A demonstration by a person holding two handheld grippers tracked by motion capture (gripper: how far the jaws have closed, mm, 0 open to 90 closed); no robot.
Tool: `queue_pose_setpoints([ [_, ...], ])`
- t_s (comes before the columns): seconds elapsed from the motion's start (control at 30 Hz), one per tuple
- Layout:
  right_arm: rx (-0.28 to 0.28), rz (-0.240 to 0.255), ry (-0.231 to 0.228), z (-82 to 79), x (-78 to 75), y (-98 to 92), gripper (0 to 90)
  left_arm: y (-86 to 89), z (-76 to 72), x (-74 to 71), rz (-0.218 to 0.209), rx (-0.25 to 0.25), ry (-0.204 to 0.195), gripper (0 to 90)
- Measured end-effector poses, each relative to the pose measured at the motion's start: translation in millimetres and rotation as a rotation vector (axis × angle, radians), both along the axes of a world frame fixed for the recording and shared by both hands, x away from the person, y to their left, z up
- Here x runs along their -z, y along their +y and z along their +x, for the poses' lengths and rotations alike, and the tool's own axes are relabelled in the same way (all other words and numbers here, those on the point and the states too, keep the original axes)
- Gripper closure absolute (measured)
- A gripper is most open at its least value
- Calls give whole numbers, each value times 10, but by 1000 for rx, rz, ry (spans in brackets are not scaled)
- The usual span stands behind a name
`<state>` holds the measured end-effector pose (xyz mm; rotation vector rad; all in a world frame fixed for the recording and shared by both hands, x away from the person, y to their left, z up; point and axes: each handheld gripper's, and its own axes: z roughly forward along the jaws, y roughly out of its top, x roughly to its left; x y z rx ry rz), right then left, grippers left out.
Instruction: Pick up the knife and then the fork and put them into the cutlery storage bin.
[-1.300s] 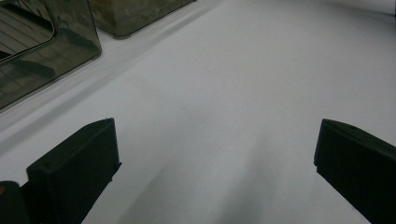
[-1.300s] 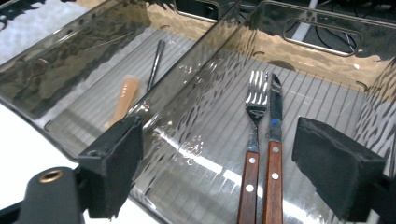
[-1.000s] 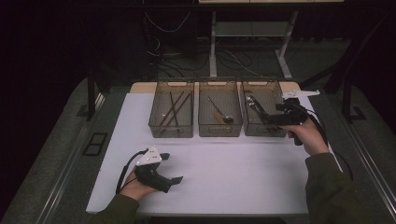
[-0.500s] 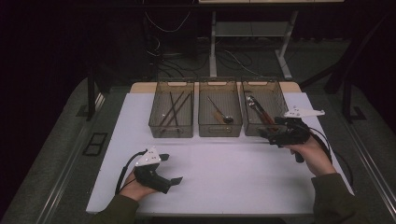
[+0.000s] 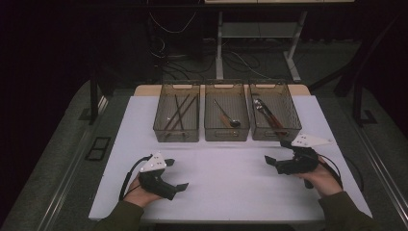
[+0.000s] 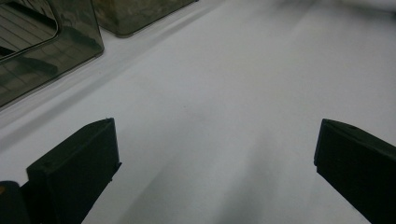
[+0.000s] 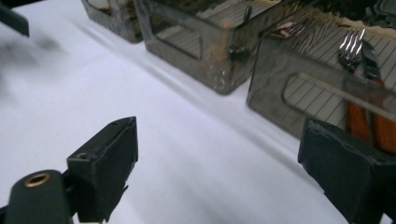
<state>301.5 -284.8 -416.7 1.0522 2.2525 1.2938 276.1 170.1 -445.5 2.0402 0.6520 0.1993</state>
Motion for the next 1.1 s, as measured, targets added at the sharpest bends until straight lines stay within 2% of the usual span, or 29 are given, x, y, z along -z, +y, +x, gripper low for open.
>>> queue_pose_setpoints([
  [0.27, -2, 11, 4, -191, 156, 1, 124, -2, -4, -3, 4, 3, -1, 0],
  [0.63, -9, 38, 6, -427, 265, -24, 124, -3, -9, -7, -2, 3, -2, 0],
  [0.73, -10, 15, -7, -469, 300, -30, 124, -3, -10, -8, 0, 5, -2, 0],
  [0.9, -25, 6, 19, -515, 343, -28, 124, 0, -18, -7, -4, 3, 2, 0],
  [1.1, -27, 4, 20, -511, 345, -27, 124, -3, -25, -4, -5, 1, 3, 0],
])
